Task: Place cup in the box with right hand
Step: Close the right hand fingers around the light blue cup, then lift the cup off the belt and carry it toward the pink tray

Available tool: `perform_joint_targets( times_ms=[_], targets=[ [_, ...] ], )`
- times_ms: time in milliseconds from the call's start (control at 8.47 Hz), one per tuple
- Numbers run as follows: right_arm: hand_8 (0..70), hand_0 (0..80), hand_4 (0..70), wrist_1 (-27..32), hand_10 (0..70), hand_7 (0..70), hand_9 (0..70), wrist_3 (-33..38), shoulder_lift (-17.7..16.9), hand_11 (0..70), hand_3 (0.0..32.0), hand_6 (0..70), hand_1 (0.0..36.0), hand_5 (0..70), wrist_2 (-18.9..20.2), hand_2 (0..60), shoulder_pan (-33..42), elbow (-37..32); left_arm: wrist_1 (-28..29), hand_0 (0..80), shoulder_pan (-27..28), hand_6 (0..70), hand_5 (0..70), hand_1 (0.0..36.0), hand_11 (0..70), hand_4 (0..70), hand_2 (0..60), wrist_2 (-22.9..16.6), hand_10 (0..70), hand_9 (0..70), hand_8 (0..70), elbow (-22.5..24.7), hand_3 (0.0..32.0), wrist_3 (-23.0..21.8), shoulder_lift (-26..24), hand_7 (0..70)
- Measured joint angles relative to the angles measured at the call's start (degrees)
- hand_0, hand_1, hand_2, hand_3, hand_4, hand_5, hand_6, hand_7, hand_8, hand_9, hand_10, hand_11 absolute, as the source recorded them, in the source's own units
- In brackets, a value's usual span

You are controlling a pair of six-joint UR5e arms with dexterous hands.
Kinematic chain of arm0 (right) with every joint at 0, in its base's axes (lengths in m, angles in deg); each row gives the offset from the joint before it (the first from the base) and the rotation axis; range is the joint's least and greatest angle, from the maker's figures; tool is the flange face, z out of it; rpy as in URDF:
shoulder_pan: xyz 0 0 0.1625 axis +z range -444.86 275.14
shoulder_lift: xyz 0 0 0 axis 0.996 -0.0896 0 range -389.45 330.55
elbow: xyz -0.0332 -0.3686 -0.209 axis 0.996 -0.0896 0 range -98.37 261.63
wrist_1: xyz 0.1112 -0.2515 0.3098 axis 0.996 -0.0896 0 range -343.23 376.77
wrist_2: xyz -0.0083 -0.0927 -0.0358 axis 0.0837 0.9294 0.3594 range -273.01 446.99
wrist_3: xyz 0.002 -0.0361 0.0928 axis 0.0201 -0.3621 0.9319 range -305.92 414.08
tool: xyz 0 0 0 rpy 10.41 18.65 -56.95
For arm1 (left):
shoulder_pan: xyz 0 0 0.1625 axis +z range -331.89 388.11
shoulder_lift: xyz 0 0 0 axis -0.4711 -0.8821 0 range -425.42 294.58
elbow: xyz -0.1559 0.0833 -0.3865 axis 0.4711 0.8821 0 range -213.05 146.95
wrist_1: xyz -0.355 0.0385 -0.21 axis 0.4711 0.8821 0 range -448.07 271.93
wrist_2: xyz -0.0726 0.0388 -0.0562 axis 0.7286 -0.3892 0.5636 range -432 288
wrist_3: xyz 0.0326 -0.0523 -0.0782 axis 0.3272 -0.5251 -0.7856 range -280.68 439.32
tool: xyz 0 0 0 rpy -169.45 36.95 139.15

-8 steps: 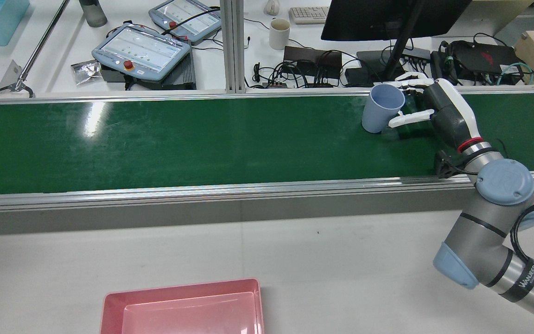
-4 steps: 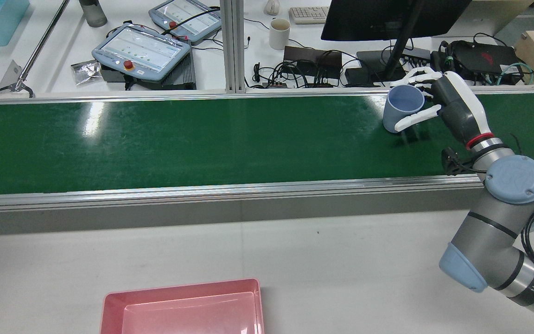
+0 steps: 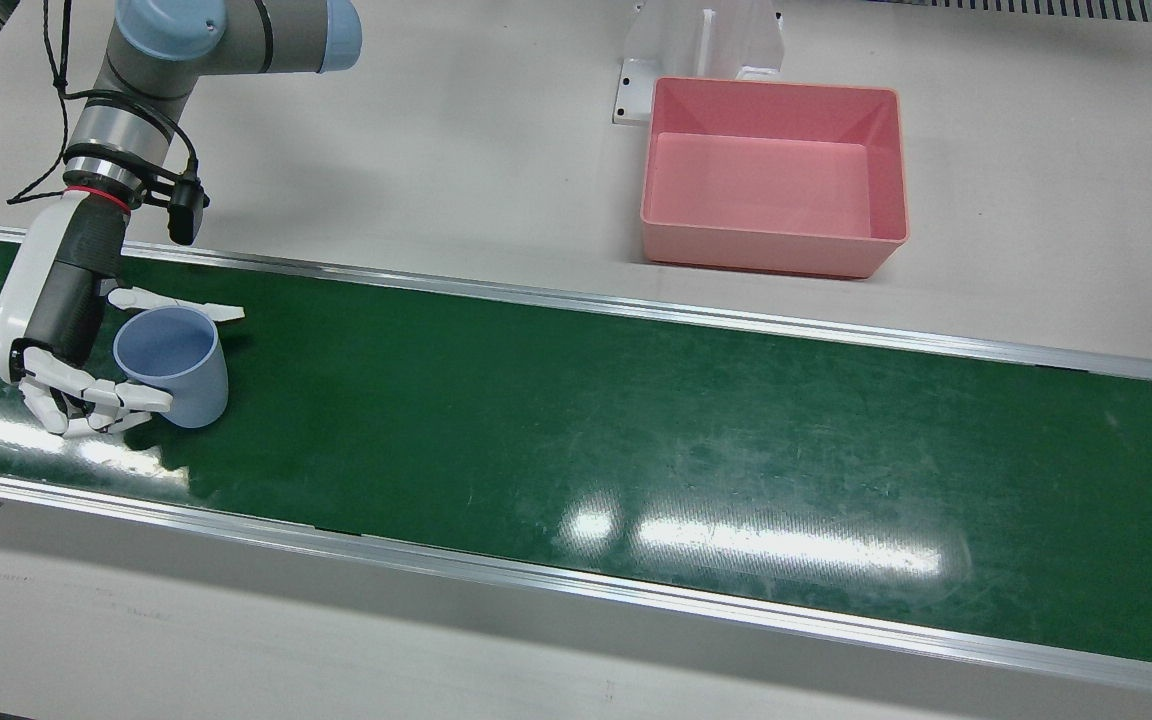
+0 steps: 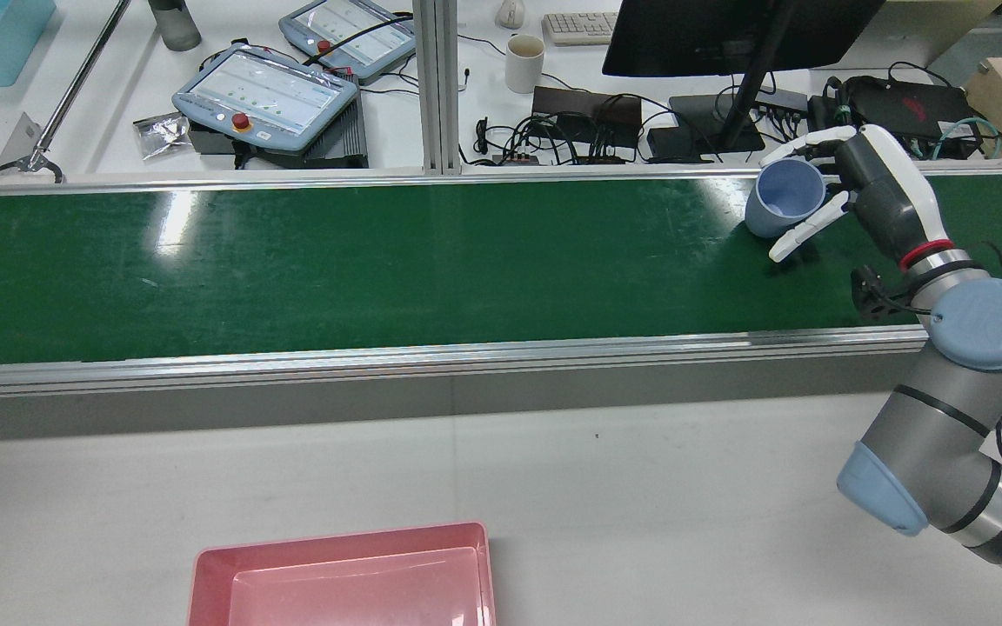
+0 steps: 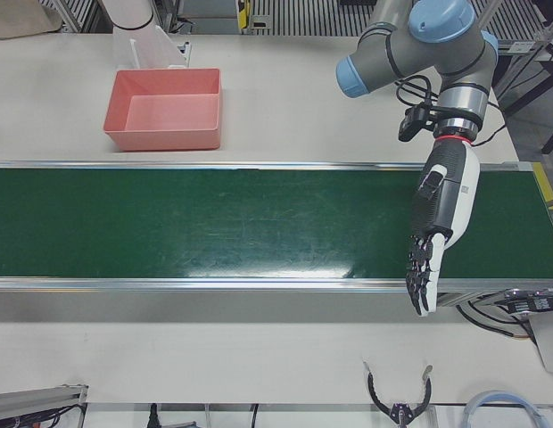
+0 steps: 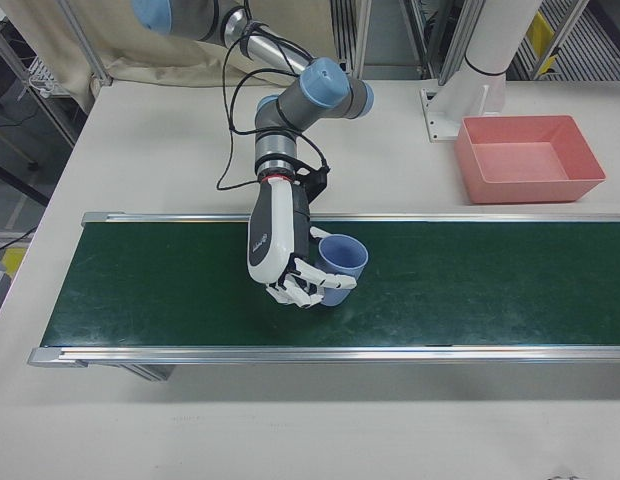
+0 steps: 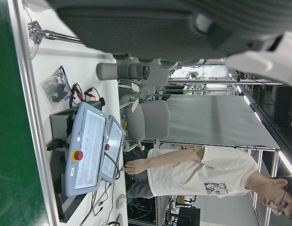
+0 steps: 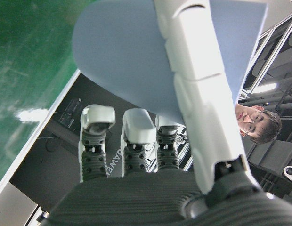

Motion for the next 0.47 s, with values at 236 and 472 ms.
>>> perform_joint_targets(
  times_ms=[236, 472],
  targets=[
    [70.0, 80.0, 70.0, -0.04, 70.0, 70.0, 70.0, 0.03, -1.09, 70.0, 0.0, 52.5, 36.0, 24.7, 0.21, 60.0, 1.69, 2.47, 0.00, 0.0, 0.00, 0.0, 0.0, 0.0, 0.0, 0.0, 0.0, 0.00, 0.0, 0.0, 0.0, 0.00, 0.0, 0.01, 0.00, 0.0],
    [70.0, 80.0, 70.0, -0.70, 70.0, 70.0, 70.0, 0.01, -1.81, 70.0, 0.0, 52.2, 36.0, 24.6, 0.28, 60.0, 2.44, 6.36, 0.00, 0.0, 0.00, 0.0, 0.0, 0.0, 0.0, 0.0, 0.0, 0.00, 0.0, 0.0, 0.0, 0.00, 0.0, 0.01, 0.00, 0.0]
  ],
)
